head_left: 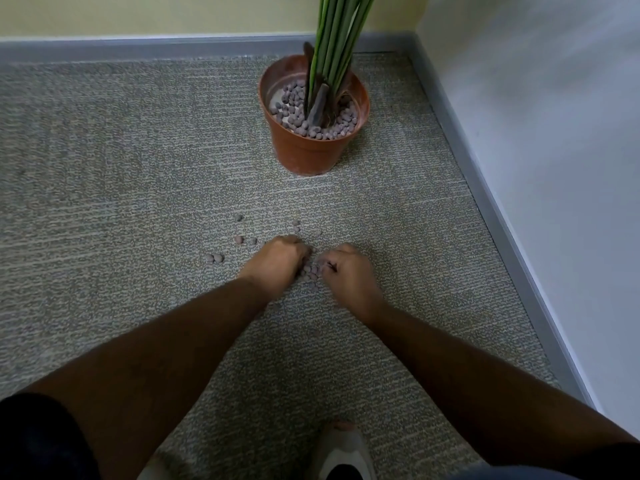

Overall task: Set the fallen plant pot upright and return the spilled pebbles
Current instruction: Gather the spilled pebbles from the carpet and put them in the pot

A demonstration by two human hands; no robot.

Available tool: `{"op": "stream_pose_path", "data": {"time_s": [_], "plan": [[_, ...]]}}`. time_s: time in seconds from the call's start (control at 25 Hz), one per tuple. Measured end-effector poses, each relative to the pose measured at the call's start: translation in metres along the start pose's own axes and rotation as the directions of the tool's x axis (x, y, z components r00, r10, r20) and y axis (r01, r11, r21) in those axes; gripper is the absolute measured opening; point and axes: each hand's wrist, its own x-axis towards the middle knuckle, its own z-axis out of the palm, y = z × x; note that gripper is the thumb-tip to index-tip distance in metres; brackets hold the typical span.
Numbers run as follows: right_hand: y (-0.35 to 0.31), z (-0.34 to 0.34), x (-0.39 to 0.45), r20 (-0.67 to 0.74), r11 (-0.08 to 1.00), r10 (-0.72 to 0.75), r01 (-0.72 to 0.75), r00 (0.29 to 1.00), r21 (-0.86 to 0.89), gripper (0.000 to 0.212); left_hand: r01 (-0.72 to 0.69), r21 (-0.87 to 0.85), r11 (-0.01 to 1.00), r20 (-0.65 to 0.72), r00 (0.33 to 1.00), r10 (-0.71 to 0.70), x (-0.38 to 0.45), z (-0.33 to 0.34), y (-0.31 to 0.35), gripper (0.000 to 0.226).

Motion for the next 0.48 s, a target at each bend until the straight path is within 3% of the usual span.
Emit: {"op": "stream_pose_path", "data": {"time_s": [0.12,0.24,0.36,0.48], "plan": [[0.000,-0.007,0.014,0.079,0.986,0.139,-0.145,0.987,0.079,0.014,0.125,-0.048,0.991,0.038,0.992,-0.124,0.009,-0.005,0.002,0.024],[0.001,-0.014,0.025,0.201,0.902,0.346,-0.384,0.916,0.199,0.012,0.262,-0.143,0.955,0.088,0.964,-0.251,0.019,-0.009,0.000,0.017],[-0.007,-0.025,0.032,0.295,0.714,0.489,-0.571,0.821,0.406,0.010,0.357,-0.295,0.886,0.090,0.934,-0.346,0.021,-0.014,-0.004,0.018],[-0.025,-0.047,0.042,0.398,0.509,0.511,-0.641,0.762,0.574,0.013,0.395,-0.440,0.807,0.064,0.910,-0.411,0.027,-0.033,-0.004,0.014]]}}
